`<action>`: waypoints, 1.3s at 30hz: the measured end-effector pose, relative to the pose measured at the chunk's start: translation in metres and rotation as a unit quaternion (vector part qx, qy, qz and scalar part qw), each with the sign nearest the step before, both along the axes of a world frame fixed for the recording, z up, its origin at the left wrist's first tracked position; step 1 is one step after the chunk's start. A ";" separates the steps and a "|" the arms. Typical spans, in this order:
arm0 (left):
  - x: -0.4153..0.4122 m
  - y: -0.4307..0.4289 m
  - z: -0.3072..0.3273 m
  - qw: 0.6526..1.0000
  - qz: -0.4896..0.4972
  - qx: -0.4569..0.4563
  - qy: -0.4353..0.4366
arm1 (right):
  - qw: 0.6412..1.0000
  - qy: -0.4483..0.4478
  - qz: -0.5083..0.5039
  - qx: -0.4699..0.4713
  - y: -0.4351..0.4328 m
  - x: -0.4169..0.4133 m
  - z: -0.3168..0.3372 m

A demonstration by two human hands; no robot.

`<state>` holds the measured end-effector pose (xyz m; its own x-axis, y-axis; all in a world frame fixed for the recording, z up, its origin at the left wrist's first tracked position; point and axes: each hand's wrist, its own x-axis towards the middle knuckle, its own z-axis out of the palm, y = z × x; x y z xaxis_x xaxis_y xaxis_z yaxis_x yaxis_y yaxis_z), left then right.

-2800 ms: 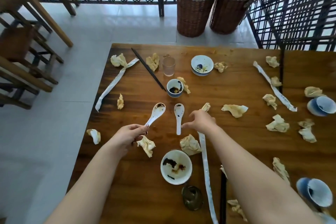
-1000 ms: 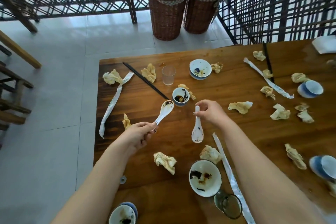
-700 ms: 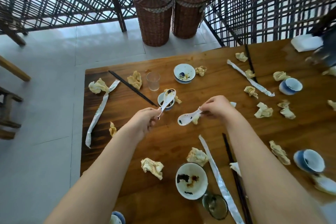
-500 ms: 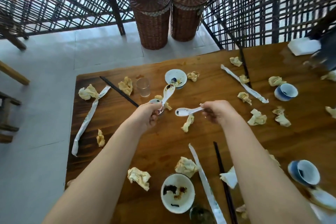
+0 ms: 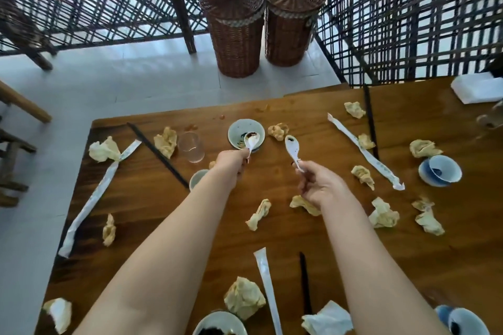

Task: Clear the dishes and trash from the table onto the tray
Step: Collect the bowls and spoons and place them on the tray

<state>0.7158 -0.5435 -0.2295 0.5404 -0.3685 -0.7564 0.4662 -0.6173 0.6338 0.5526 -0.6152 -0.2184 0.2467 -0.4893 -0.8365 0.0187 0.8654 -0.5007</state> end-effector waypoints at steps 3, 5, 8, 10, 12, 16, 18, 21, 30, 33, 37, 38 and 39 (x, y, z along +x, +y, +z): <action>0.005 -0.014 -0.015 1.000 0.012 0.001 -0.013 | 1.000 0.010 0.009 0.001 -0.006 0.006 -0.007; 0.010 -0.021 -0.026 0.999 0.016 0.019 -0.035 | 1.000 0.011 0.021 -0.003 -0.010 0.011 -0.009; 0.015 -0.026 -0.035 0.997 -0.011 0.046 -0.060 | 0.999 0.008 0.046 -0.029 -0.012 0.020 -0.011; 0.019 -0.027 -0.037 0.997 -0.029 0.043 -0.056 | 0.996 0.014 0.068 -0.064 -0.013 0.028 -0.013; 0.021 -0.025 -0.034 0.998 -0.035 0.032 -0.047 | 0.990 0.030 0.098 -0.099 -0.014 0.037 -0.013; 0.028 -0.014 -0.025 0.997 -0.053 0.034 -0.036 | 0.972 0.050 0.172 -0.153 -0.013 0.063 -0.006; 0.032 -0.009 -0.018 0.998 -0.054 0.027 -0.025 | 0.965 0.054 0.201 -0.161 -0.011 0.077 -0.004; 0.040 -0.004 -0.010 0.997 -0.065 0.027 -0.024 | 0.962 0.074 0.212 -0.156 -0.009 0.091 -0.001; 0.058 -0.004 -0.013 0.996 -0.088 0.019 -0.029 | 0.945 0.138 0.230 -0.188 -0.003 0.108 -0.005; 0.060 -0.007 -0.014 0.994 -0.090 -0.001 -0.058 | 0.939 0.137 0.232 -0.214 0.000 0.103 -0.008; 0.066 -0.014 -0.019 0.981 -0.108 0.050 -0.151 | 0.951 0.128 0.192 -0.203 0.000 0.089 -0.013; 0.068 -0.015 -0.021 0.977 -0.111 0.063 -0.170 | 0.956 0.124 0.184 -0.192 0.001 0.085 -0.015; 0.070 -0.017 -0.023 0.976 -0.110 0.065 -0.174 | 0.961 0.117 0.176 -0.180 0.001 0.082 -0.017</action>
<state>0.7856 -0.5605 -0.2529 0.6911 -0.4177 -0.5899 0.0837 -0.7643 0.6394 0.6345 -0.6142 -0.2353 0.2755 -0.6779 -0.6816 -0.3942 0.5671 -0.7232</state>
